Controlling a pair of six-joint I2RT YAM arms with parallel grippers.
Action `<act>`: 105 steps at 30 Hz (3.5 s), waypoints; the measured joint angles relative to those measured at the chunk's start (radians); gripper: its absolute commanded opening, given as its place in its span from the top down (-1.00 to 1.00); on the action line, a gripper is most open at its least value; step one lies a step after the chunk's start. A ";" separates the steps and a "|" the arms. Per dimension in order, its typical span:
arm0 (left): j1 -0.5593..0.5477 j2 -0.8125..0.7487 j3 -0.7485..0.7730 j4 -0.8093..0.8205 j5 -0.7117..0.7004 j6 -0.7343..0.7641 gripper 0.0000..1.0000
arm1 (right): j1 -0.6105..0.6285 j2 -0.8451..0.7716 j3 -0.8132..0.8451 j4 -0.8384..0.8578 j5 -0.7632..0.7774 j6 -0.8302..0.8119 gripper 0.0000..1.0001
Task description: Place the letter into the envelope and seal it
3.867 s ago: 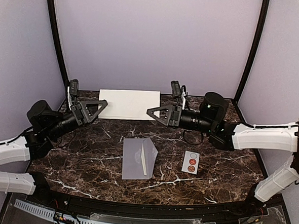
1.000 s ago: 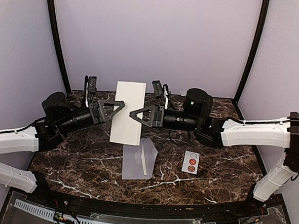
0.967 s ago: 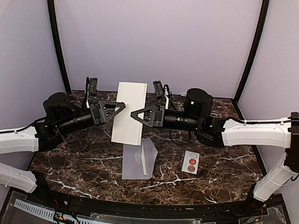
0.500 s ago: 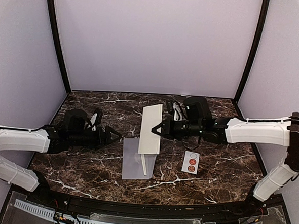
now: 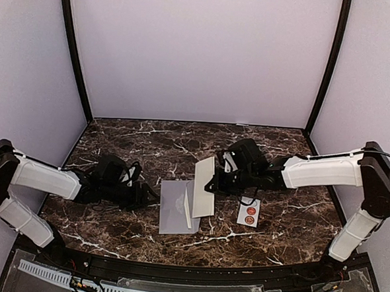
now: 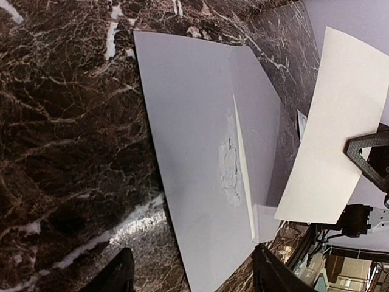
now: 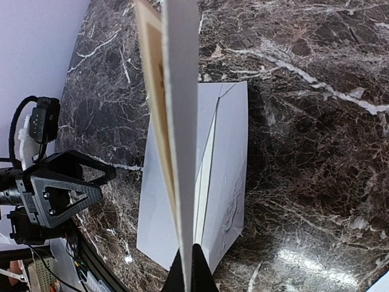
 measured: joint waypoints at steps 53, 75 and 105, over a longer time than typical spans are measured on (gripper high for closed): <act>0.001 0.219 0.004 0.221 0.213 -0.040 0.09 | 0.000 0.174 -0.031 0.089 -0.035 0.049 1.00; 0.001 0.221 0.000 0.229 0.216 -0.055 0.13 | 0.000 0.174 -0.039 0.014 -0.051 0.166 1.00; -0.001 0.105 -0.070 0.243 0.123 -0.078 -0.60 | -0.023 0.046 -0.279 0.631 -0.214 0.168 1.00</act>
